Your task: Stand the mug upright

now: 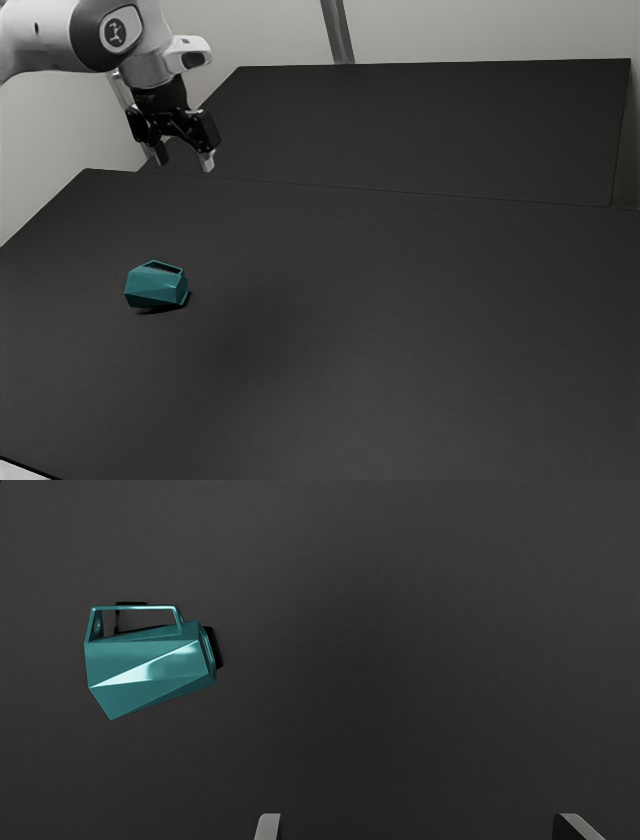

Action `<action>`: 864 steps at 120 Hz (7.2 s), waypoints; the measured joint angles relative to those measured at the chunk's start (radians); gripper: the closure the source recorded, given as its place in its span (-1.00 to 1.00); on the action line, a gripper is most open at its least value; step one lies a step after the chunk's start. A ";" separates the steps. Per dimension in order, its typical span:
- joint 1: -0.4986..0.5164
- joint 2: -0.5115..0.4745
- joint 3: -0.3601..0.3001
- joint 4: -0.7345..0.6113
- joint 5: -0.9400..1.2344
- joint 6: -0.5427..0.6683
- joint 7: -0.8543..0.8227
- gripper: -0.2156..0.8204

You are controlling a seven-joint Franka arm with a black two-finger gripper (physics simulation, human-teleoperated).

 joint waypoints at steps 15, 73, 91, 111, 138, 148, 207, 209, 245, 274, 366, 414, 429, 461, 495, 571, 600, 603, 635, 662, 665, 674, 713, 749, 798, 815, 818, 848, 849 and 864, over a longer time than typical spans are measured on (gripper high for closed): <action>-0.001 -0.002 0.001 -0.003 0.002 0.002 0.001 -0.55; 0.172 -0.111 0.013 -0.112 -0.009 0.000 0.012 -0.55; 0.278 -0.109 0.014 -0.124 -0.054 0.002 0.054 -0.55; 0.413 -0.104 0.016 -0.164 -0.167 0.023 0.136 -0.55; 0.566 -0.095 0.017 -0.274 -0.383 0.081 0.286 -0.55; 0.589 -0.079 0.018 -0.289 -0.449 0.100 0.348 -0.55; 0.730 0.086 0.019 -0.391 -0.707 0.169 0.709 -0.55; 0.734 0.091 0.019 -0.391 -0.712 0.170 0.720 -0.55; 0.764 0.203 0.019 -0.384 -0.779 0.178 0.883 -0.55; 0.764 0.273 0.018 -0.360 -0.797 0.198 0.965 -0.55; 0.756 0.420 0.007 -0.299 -0.905 0.189 1.090 -0.54; 0.717 0.421 0.005 -0.308 -0.922 0.178 1.121 -0.54; 0.707 0.421 0.004 -0.308 -0.922 0.179 1.127 -0.53; 0.700 0.418 0.002 -0.310 -0.924 0.176 1.136 0.12; 0.700 0.412 0.002 -0.310 -0.924 0.174 1.140 0.72; 0.557 0.205 0.018 -0.364 -0.835 0.190 1.116 0.92; 0.299 0.092 0.173 -0.386 -0.660 0.218 1.042 0.93; 0.272 0.081 0.185 -0.388 -0.636 0.226 1.033 0.93; 0.075 -0.015 0.223 -0.428 -0.413 0.309 0.917 0.93; 0.040 -0.107 0.176 -0.535 -0.289 0.384 0.811 0.93; 0.050 -0.118 0.169 -0.549 -0.277 0.393 0.799 0.93; 0.080 -0.143 0.145 -0.581 -0.242 0.415 0.762 0.93; 0.080 -0.287 0.078 -0.747 -0.125 0.494 0.593 0.93; 0.064 -0.306 0.016 -0.807 -0.027 0.551 0.425 0.93; 0.029 -0.240 -0.014 -0.860 0.042 0.657 0.213 0.93; 0.018 -0.206 -0.016 -0.861 0.054 0.697 0.157 0.92; 0.017 -0.200 -0.016 -0.861 0.057 0.703 0.147 0.92; -0.008 -0.151 -0.017 -0.859 0.073 0.752 0.065 0.92; -0.009 -0.149 -0.017 -0.859 0.074 0.753 0.062 0.92; -0.014 -0.128 -0.018 -0.859 0.075 0.771 0.030 0.92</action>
